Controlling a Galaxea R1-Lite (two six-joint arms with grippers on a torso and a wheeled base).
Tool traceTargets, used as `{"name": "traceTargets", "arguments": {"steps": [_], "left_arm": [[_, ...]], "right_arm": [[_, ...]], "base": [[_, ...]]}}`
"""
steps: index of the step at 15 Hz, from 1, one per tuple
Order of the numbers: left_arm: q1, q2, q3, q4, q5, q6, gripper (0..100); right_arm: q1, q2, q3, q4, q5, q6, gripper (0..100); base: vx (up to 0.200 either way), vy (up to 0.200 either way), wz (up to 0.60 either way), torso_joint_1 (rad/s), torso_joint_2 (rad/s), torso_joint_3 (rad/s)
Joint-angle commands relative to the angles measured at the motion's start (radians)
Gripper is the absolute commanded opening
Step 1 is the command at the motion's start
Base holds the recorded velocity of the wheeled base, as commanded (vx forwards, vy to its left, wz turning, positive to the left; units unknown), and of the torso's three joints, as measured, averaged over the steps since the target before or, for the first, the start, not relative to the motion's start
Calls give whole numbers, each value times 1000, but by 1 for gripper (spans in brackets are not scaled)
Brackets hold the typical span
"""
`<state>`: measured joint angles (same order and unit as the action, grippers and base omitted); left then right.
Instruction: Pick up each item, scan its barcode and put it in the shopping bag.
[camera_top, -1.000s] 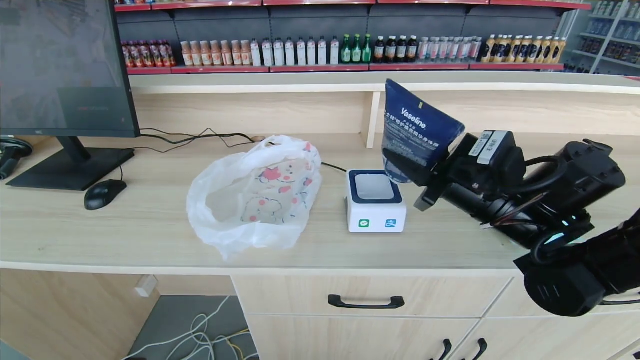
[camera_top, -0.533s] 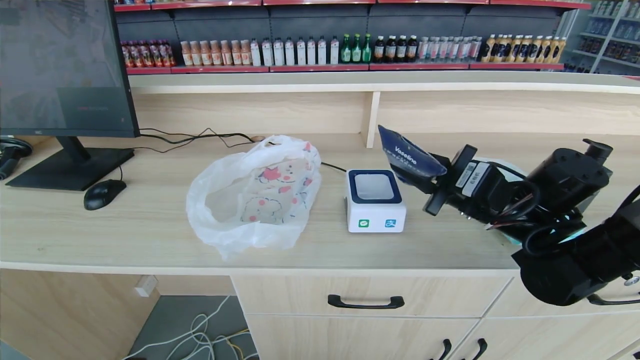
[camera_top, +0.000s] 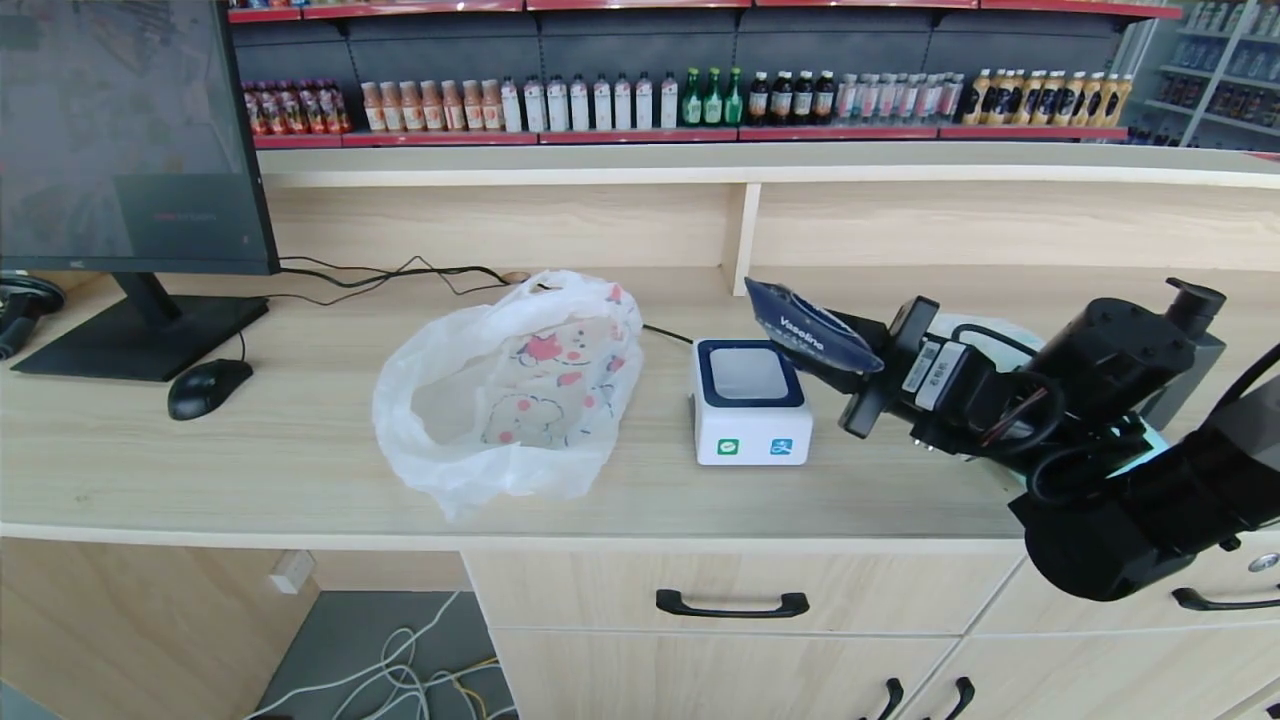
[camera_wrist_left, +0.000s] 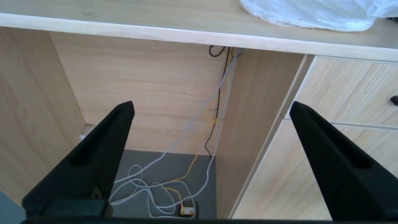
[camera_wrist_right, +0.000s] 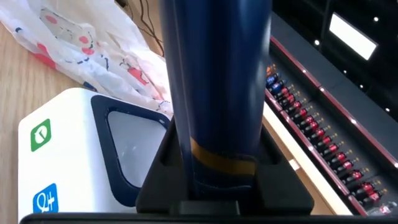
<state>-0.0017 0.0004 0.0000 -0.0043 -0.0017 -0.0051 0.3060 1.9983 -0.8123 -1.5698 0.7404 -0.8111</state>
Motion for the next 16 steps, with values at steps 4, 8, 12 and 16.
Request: {"name": "traceTargets", "arguments": {"steps": [4, 8, 12, 16], "left_arm": [[0, 0, 0, -2, 0, 4, 100], [0, 0, 0, -3, 0, 4, 100], [0, 0, 0, -2, 0, 4, 100], [0, 0, 0, -3, 0, 4, 100]], "right_arm": [[13, 13, -34, -1, 22, -2, 0], [16, 25, -34, -1, 31, -14, 0], [51, 36, -27, -1, 33, -36, 0], [56, 36, -25, -1, 33, -37, 0]], "base": [[0, 0, 0, 0, 0, 0], [0, 0, 0, 0, 0, 0], [0, 0, 0, 0, 0, 0], [0, 0, 0, 0, 0, 0]]}}
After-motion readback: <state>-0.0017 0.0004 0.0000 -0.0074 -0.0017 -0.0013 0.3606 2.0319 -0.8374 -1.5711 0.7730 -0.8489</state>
